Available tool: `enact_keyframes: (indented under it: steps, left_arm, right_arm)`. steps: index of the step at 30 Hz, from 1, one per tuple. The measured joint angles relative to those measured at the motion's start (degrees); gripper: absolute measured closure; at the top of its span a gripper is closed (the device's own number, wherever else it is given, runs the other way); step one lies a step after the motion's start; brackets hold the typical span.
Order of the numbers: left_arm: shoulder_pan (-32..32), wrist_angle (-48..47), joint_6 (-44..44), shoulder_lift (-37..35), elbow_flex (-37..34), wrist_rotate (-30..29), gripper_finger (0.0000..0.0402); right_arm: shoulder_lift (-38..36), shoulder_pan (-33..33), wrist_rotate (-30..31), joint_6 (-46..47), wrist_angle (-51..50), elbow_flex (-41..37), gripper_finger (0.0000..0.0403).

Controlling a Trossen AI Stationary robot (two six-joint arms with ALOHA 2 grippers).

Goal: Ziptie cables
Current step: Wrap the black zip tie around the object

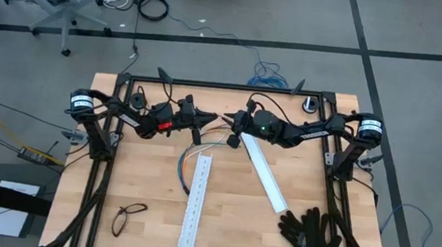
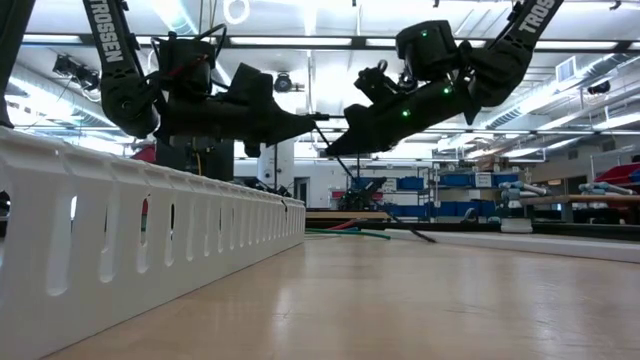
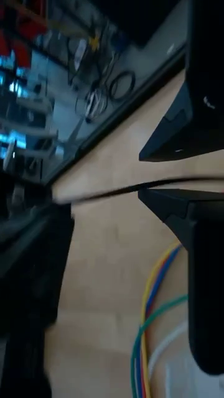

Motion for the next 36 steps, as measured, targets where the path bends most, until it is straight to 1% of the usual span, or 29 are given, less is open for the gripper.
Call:
enact_keyframes:
  steps: [7, 9, 15, 19, 22, 25, 26, 28, 32, 36]
  left_arm:
    - [0.00, -0.08, 0.00, 0.00, 0.00, 0.20, 0.0401]
    - [0.00, -0.06, -0.02, 0.00, 0.00, 0.76, 0.0401]
    - [0.02, -0.06, 0.16, 0.00, 0.00, 0.77, 0.0401]
    - [0.07, -0.55, 1.44, -0.34, -0.37, -2.34, 0.0401]
    - [0.13, -2.37, 2.91, -2.46, -1.94, -5.46, 0.0402]
    - [0.35, -8.90, 4.43, -7.68, -3.73, -9.00, 0.0401]
    - [0.48, -12.72, 4.62, -10.13, -4.25, -9.74, 0.0401]
    - [0.66, -21.51, 5.57, -15.53, -4.52, -10.28, 0.0401]
    - [0.61, -42.55, 5.95, -26.68, -4.02, -10.90, 0.0401]
    - [-0.04, -59.97, 5.94, -36.22, -3.47, -15.14, 0.0401]
  right_arm:
    - [0.00, -0.14, -7.04, 3.02, 0.71, 0.00, 0.0297]
    - [0.00, -0.13, -7.67, 3.08, 1.20, 0.00, 0.0289]
    - [0.00, -0.09, -5.61, 4.29, 1.04, -0.02, 0.0284]
    - [-0.03, -0.09, -0.21, 15.22, -0.74, -0.02, 0.0284]
    - [-0.39, -0.09, 0.20, 18.22, -7.77, 0.75, 0.0289]
    - [-0.39, 0.42, 0.41, 18.47, -18.03, 4.55, 0.0299]
    - [-0.39, 0.62, 0.39, 19.00, -21.18, 6.12, 0.0304]
    - [-0.41, 0.98, 0.37, 20.25, -26.17, 9.08, 0.0312]
    - [-0.30, 1.25, 0.39, 25.19, -34.65, 15.16, 0.0328]
    - [0.52, 1.53, 0.42, 30.23, -45.84, 20.26, 0.0339]
